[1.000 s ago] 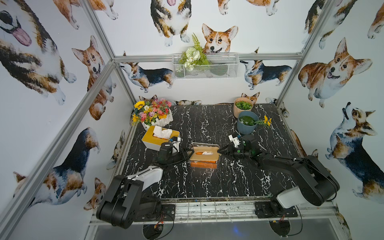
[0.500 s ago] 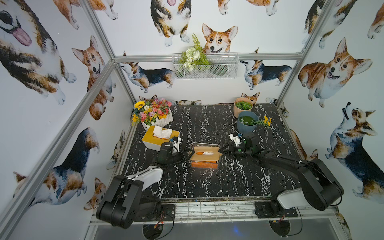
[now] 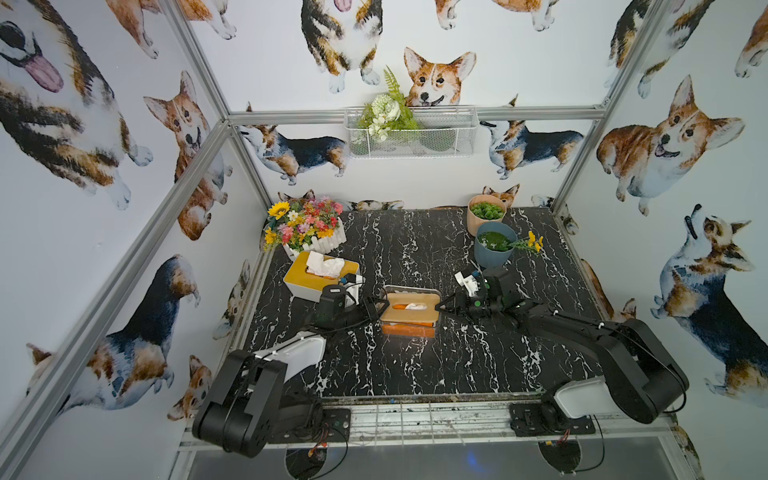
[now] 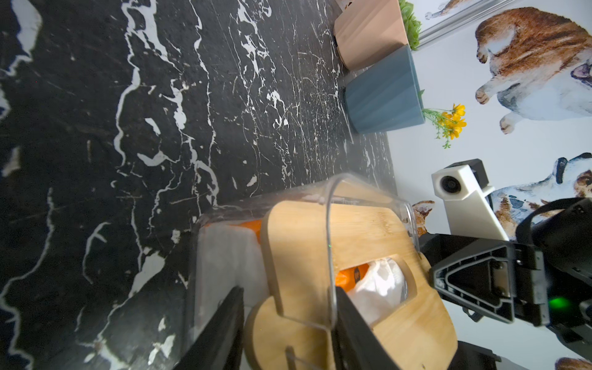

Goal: Put the tissue paper into the tissue box
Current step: Close the box lid on the tissue box.

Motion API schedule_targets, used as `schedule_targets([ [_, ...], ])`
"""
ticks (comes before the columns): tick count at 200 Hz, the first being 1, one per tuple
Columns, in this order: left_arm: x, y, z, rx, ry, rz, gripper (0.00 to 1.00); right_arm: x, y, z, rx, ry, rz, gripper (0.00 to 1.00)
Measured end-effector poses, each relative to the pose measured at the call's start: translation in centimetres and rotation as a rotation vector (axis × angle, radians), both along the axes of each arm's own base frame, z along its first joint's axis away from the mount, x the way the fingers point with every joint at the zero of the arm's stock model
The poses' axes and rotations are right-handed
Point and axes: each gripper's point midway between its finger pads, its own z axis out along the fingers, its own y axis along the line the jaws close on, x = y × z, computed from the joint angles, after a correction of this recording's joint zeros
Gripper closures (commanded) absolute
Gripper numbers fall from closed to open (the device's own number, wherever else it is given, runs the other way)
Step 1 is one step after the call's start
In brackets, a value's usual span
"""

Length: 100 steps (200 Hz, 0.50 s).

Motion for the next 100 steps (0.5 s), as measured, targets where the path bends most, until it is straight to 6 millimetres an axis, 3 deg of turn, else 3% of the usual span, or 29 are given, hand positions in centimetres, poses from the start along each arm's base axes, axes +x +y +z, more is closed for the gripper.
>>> schedule_targets([
  [100,0.8,0.9,-0.3,0.04,-0.017,0.054,0.53,0.5,1.6,-0.2,0.032,0.008,0.028,0.7],
])
